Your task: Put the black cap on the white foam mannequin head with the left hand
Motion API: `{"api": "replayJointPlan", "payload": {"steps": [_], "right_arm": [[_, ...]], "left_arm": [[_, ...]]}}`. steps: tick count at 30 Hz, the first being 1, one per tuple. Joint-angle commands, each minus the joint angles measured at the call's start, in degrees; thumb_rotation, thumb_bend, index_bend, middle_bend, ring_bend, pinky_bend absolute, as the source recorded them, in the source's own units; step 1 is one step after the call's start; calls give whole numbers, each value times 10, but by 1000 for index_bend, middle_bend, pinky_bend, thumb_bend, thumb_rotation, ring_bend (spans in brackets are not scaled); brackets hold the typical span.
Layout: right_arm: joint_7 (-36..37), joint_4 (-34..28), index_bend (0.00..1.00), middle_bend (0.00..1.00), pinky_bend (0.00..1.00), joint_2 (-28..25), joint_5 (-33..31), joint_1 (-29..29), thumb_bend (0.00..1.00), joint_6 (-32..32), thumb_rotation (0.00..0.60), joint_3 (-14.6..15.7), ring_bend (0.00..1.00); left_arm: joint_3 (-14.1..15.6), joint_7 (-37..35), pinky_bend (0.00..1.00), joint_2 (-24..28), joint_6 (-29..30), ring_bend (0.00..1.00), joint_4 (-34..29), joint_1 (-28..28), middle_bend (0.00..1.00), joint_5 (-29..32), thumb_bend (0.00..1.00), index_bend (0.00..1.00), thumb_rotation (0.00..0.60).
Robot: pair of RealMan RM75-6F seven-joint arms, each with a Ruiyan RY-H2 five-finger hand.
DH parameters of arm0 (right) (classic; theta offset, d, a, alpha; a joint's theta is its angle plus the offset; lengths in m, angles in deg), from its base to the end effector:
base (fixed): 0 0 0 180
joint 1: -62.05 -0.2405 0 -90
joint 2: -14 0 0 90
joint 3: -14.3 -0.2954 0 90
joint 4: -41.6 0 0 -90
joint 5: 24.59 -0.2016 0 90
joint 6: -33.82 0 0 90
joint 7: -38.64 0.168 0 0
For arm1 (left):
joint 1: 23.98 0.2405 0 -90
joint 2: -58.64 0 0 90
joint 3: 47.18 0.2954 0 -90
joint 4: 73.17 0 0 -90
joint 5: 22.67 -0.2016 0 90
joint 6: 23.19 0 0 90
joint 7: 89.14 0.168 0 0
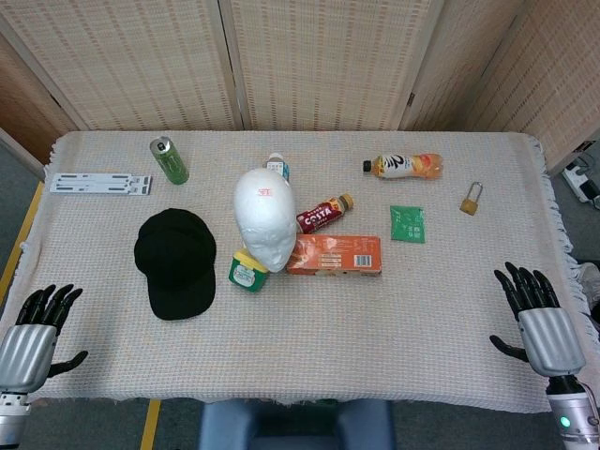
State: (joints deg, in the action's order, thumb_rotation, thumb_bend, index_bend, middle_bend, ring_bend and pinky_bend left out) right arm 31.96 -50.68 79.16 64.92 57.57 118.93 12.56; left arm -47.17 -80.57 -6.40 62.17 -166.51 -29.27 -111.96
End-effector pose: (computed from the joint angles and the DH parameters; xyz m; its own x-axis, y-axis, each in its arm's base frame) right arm -0.3354 -0.2007 0.1704 0.4902 -0.0172 0.8715 -0.8702 -0.0673 0.4881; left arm -0.3321 0.1989 0.1658 0.5062 0.0355 0.8617 0.8609 -0.0795 -0.5024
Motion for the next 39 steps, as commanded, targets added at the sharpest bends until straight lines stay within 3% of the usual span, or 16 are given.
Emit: {"api": "replayJointPlan", "payload": {"steps": [1, 5, 7, 9, 12, 15, 17, 22, 32, 39], "right_arm": [[1, 0, 0, 0, 0, 1, -1, -1, 5, -1, 600, -1, 0], [2, 2, 0, 0, 0, 1, -2, -1, 4, -1, 600, -2, 0], [3, 0, 0, 0, 0, 0, -2, 0, 4, 0, 600, -1, 0], [3, -1, 0, 0, 0, -1, 0, 1, 4, 2, 600, -1, 0], [-2, -3, 0, 0, 0, -2, 0, 2, 5, 2, 600, 2, 0], [-4, -9, 0, 0, 0, -2, 3, 2, 4, 1, 600, 4, 0], [-6, -9, 0, 0, 0, -1, 6, 2, 4, 3, 600, 4, 0], [-12, -6, 0, 0, 0, 0, 0, 0, 4, -6, 600, 4, 0], [-23, -18, 0, 0, 0, -12, -31, -5, 5, -38, 600, 4, 0], [-15, -30, 0, 0, 0, -24, -45, -8, 3, -55, 600, 5, 0]], "left_arm": [[4, 0, 113, -6, -4, 0, 3, 1, 131, -1, 102, 134, 600], [18, -23, 137, -23, -3, 5, 15, 3, 148, -21, 101, 134, 600], [30, -55, 204, -49, 21, 55, 40, 12, 221, -53, 101, 149, 600], [42, -91, 343, -92, 64, 187, 91, 23, 379, -98, 100, 197, 600], [46, -132, 635, -168, 121, 502, 195, 29, 707, -152, 103, 349, 600], [43, -164, 828, -233, 132, 744, 283, 20, 922, -166, 121, 442, 600], [40, -177, 933, -270, 121, 869, 337, 9, 994, -167, 136, 485, 600], [32, -196, 1000, -340, 85, 995, 438, -16, 1000, -153, 180, 527, 600], [0, -224, 1000, -500, 102, 1000, 684, -65, 1000, -128, 300, 465, 600], [-6, -244, 1000, -558, 91, 1000, 788, -92, 1000, -106, 328, 437, 600]]}}
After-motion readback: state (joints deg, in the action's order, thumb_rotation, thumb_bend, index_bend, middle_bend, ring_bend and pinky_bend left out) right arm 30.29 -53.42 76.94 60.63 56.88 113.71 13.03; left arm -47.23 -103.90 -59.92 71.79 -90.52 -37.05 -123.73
